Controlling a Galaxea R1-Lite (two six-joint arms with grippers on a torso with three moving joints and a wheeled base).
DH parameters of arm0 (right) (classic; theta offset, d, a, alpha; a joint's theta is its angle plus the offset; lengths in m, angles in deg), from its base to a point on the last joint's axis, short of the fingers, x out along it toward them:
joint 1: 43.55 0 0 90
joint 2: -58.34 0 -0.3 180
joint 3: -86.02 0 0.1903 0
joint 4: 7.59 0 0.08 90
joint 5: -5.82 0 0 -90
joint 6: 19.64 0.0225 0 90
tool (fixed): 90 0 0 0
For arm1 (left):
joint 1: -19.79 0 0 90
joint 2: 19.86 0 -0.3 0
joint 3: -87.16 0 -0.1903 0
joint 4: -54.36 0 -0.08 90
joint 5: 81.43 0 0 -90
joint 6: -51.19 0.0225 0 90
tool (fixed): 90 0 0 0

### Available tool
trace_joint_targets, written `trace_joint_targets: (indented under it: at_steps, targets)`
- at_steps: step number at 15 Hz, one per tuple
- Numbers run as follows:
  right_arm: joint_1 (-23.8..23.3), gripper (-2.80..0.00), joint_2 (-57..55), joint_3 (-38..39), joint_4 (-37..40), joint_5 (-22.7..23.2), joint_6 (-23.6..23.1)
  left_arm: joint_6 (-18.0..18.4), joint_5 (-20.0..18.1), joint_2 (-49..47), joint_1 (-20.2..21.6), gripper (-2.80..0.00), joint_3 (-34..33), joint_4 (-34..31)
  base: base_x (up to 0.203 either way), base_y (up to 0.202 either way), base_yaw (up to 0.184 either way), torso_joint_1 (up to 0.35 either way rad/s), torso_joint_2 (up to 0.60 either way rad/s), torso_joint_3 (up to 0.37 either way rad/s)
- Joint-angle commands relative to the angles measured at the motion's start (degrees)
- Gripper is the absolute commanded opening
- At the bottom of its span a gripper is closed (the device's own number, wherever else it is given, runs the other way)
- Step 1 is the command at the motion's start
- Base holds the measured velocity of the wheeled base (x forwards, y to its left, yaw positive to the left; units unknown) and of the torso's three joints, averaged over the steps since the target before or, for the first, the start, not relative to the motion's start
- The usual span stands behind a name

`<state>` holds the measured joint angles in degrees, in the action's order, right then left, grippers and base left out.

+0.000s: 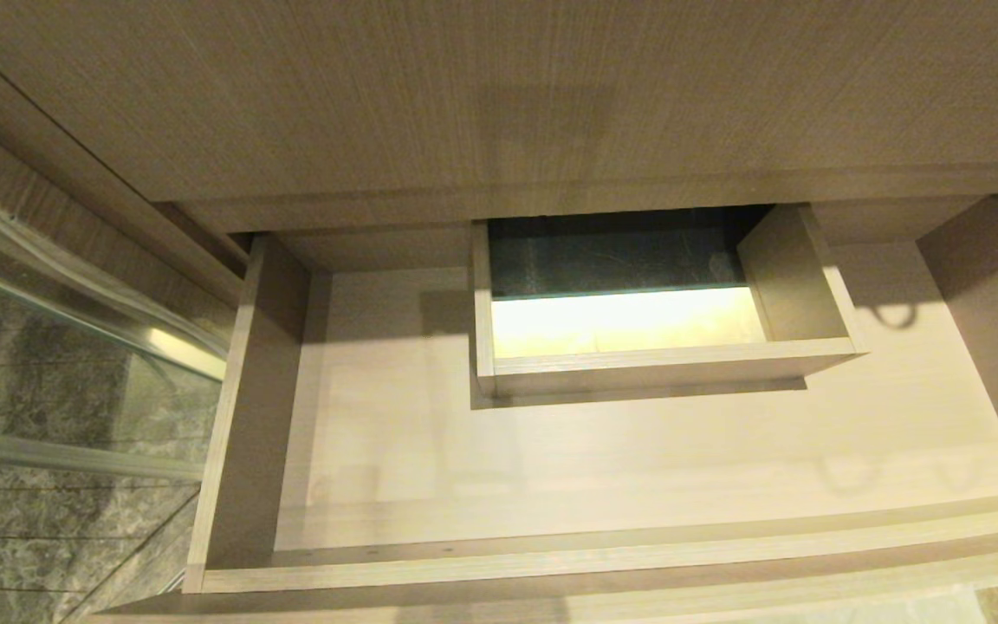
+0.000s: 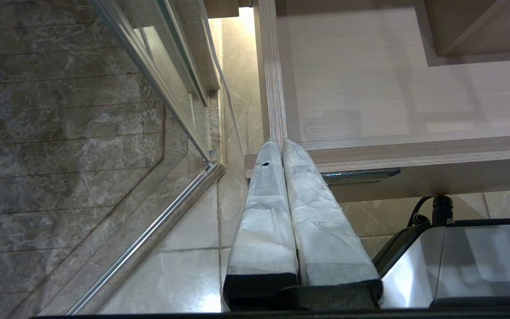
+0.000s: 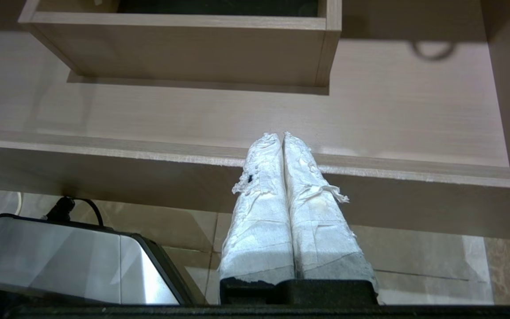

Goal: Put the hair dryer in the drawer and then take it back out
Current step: Pick up the hairdryer

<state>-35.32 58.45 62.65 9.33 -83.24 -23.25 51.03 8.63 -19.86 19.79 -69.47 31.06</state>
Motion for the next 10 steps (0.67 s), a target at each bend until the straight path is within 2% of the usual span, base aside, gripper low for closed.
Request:
trace_joint_targets:
  at_steps: [1, 5, 7, 10]
  targets:
    - [0.03, -2.80, 2.18, 2.29, 0.12, -0.15, -0.08, -0.02, 0.03, 0.00, 0.00, -2.80, -0.01, 0.01, 0.000, 0.000, 0.000, 0.000, 0.00, 0.000]
    - [0.03, -2.80, 2.18, 2.29, -0.06, -0.15, -0.17, -0.02, 0.03, 0.00, 0.00, -2.80, -0.09, 0.01, 0.000, 0.000, 0.000, 0.016, -0.03, -0.006]
    - [0.03, -2.80, 2.18, 2.29, 0.03, -0.15, -0.26, 0.04, 0.03, 0.02, 0.00, -2.80, -0.09, 0.01, 0.000, 0.000, 0.000, 0.177, -0.11, -0.031]
    - [0.03, -2.80, 2.18, 2.29, 0.21, -0.14, -0.10, -0.02, 0.03, 0.00, 0.00, -2.80, -0.09, 0.01, 0.000, -0.004, 0.149, 0.249, -0.13, -0.168]
